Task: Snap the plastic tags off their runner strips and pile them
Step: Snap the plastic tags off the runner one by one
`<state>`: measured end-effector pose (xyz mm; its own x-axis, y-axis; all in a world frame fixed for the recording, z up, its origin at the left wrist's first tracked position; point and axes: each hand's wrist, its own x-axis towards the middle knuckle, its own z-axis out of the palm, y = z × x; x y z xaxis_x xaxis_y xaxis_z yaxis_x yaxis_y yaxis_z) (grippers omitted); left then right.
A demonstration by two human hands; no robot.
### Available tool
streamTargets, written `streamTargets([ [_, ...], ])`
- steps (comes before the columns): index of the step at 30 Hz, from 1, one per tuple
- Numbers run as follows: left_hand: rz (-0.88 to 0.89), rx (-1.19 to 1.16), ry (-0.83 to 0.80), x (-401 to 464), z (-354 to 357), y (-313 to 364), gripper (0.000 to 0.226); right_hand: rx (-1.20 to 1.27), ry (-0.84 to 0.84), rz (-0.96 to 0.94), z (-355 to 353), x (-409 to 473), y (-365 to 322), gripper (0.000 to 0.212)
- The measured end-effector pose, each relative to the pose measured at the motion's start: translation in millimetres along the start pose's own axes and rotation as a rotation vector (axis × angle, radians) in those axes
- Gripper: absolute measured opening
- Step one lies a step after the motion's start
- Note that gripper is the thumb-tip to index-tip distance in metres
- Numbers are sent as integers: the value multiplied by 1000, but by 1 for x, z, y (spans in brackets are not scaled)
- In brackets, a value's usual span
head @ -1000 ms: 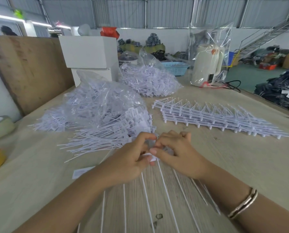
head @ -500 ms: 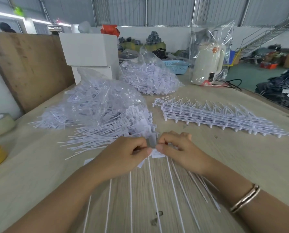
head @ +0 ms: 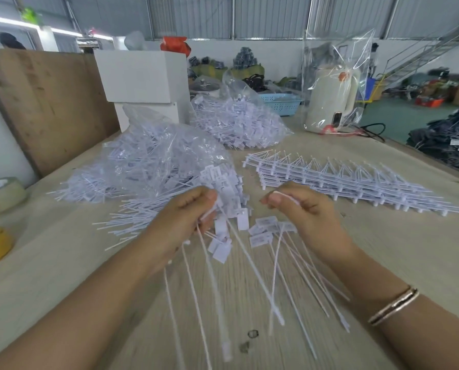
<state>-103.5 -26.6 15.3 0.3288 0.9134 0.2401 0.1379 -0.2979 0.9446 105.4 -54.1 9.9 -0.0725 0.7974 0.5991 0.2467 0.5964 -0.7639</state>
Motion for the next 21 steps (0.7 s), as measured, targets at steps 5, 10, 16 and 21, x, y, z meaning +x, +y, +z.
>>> streamTargets([
  [5,93,348,76,4,-8,-8,35,-435,-207,131,-16,6,27,18],
  [10,127,663,-29,3,-2,-11,20,-808,-145,167,-11,14,48,24],
  [16,416,948,-15,0,9,-11,34,-671,41,60,1,11,40,32],
  [21,510,943,-67,4,17,-19,36,-548,-133,64,16,6,30,42],
])
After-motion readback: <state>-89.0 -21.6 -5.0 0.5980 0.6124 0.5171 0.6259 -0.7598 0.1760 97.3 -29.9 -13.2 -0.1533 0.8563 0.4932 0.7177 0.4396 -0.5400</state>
